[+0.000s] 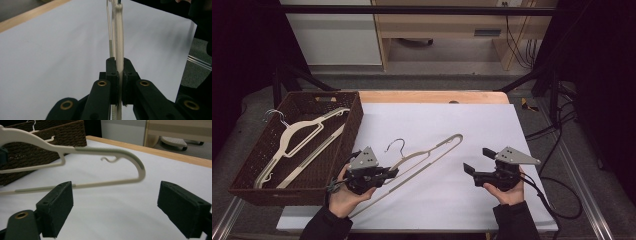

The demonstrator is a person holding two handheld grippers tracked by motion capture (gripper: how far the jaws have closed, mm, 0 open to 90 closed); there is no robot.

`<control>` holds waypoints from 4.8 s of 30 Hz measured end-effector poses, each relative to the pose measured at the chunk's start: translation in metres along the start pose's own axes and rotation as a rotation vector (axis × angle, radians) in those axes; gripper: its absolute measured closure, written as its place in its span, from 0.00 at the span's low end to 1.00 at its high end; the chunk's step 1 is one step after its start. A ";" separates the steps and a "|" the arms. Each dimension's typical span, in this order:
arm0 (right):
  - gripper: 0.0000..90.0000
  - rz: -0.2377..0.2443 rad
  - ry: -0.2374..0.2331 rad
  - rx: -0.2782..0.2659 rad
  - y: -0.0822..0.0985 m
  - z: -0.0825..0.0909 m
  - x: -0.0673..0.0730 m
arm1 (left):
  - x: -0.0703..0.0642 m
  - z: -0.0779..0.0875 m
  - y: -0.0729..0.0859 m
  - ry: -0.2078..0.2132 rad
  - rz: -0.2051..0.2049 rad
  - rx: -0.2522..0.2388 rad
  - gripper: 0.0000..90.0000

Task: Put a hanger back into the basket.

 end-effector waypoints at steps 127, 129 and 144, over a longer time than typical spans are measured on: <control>0.05 -0.029 0.059 0.007 0.003 0.005 -0.011 | 0.269 0.096 0.126 -0.578 0.487 0.355 0.51; 0.05 -0.032 0.056 0.003 0.002 0.006 -0.011 | 0.265 0.102 0.120 -0.592 0.488 0.302 0.46; 0.04 -0.033 0.054 -0.027 -0.001 0.016 -0.010 | 0.162 0.112 0.049 -0.342 0.297 -0.153 0.14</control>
Point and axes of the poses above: each handheld gripper's, and its own axes: z roughly backward along the jaws, y roughly out of its underside, x roughly to its left, the point moved 3 cm from there along -z, roughly forward along the jaws, and after that the axes turned 13 degrees about -y, right-handed, at the moved point
